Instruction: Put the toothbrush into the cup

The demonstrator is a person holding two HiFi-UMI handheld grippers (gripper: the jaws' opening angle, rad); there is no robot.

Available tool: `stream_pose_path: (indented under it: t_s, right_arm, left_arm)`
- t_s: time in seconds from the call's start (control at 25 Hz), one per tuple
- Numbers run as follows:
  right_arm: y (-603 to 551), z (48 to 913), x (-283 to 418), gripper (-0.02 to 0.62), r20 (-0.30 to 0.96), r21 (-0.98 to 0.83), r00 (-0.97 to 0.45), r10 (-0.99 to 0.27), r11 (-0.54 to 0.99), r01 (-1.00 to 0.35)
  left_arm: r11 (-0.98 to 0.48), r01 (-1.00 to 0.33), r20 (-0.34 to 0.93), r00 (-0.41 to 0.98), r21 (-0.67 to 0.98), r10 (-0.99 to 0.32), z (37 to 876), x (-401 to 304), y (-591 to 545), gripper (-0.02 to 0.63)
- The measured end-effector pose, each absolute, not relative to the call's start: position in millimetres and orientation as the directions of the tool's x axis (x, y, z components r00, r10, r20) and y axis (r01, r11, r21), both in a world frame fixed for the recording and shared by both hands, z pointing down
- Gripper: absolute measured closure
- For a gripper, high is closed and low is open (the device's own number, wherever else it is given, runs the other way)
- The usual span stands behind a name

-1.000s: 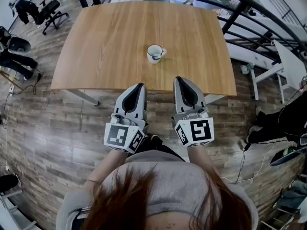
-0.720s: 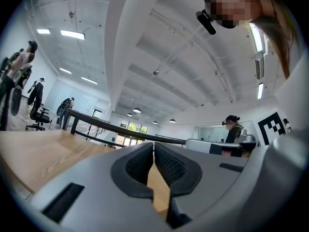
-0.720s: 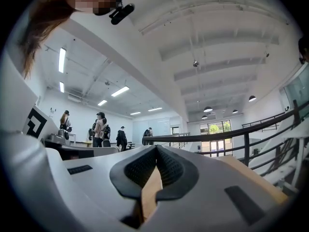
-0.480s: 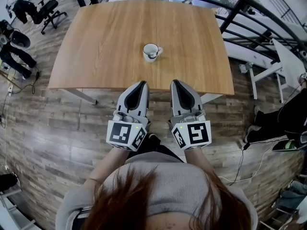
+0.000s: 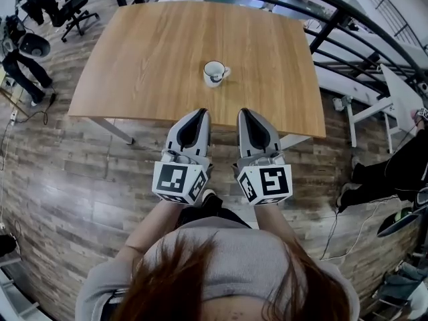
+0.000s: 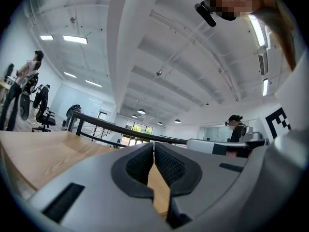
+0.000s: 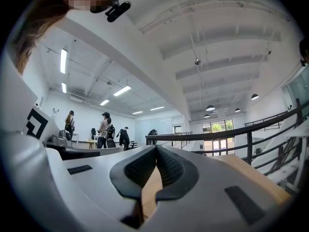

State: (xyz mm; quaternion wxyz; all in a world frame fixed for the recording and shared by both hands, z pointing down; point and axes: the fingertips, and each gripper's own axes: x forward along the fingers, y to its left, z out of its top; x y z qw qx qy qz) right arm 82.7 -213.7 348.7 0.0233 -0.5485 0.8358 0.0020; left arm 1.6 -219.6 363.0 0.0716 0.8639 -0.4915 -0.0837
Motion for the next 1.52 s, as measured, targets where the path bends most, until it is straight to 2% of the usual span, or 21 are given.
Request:
stream_pose_path:
  t_s: [0.32, 0.88, 1.52]
  right_arm:
    - [-175, 342, 73, 0.581, -0.061, -0.012, -0.346, -0.936, 0.347, -0.938]
    - [-43, 335, 25, 0.581, -0.084, -0.035, -0.323, -0.943, 0.327, -0.944]
    - [-1, 320, 33, 0.581, -0.089, -0.033, -0.376, -0.922, 0.380, -0.924]
  left_arm:
    - [-0.538, -0.820, -0.093, 0.531, 0.196, -0.842, 353, -10, -188, 0.598]
    - [-0.555, -0.813, -0.096, 0.547, 0.175, -0.832, 349, -53, -55, 0.598]
    - [-0.536, -0.818, -0.120, 0.522, 0.209, -0.844, 331, -36, -14, 0.597]
